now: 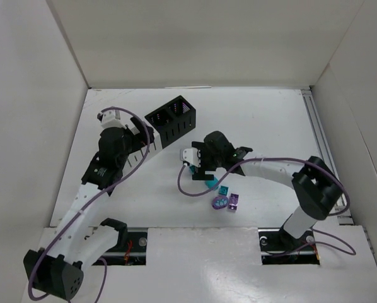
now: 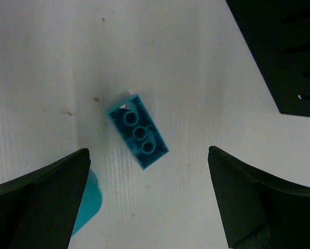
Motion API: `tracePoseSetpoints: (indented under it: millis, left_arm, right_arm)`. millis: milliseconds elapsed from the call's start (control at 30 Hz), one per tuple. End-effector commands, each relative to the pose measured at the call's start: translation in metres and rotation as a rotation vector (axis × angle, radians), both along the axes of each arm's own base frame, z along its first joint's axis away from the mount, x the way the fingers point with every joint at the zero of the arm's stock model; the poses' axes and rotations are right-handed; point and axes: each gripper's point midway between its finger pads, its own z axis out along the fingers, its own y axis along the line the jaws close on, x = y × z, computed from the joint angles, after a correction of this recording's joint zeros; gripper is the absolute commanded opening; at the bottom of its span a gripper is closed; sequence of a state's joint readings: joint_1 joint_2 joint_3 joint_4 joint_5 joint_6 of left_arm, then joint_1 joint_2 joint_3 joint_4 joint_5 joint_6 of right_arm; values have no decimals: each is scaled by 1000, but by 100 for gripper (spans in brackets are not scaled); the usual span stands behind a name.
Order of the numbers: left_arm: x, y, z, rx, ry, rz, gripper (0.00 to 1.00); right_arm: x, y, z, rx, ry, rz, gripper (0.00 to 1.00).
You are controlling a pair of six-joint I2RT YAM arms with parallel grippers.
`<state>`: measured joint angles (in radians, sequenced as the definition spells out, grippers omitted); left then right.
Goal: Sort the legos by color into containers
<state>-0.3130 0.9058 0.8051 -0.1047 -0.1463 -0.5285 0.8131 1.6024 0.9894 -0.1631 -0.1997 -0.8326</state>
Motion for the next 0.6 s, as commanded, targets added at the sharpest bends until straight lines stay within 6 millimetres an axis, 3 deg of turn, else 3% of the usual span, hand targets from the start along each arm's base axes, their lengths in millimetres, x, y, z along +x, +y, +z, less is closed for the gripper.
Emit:
tracePoseSetpoints:
  millis: [0,167,400,533,567]
  left_arm:
    - [-9,-10,15,-56,-81,-54,100]
    - [-16,-4,8,-59,-72,-30,100]
    - [-12,-5,-2,-39,-43,-33,100]
    - [-10,-2,-5,-31,-36,-15,100]
    - [-10,-2,-5,-31,-36,-15,100]
  right_arm:
    - [25,21,18,117,-19,110,100]
    - [32,13,-14,108,54,168,97]
    - [22,18,-32,118,124,255,96]
    - [24,20,-42,102,160,246,85]
    - [23,23,-44,110,169,255,77]
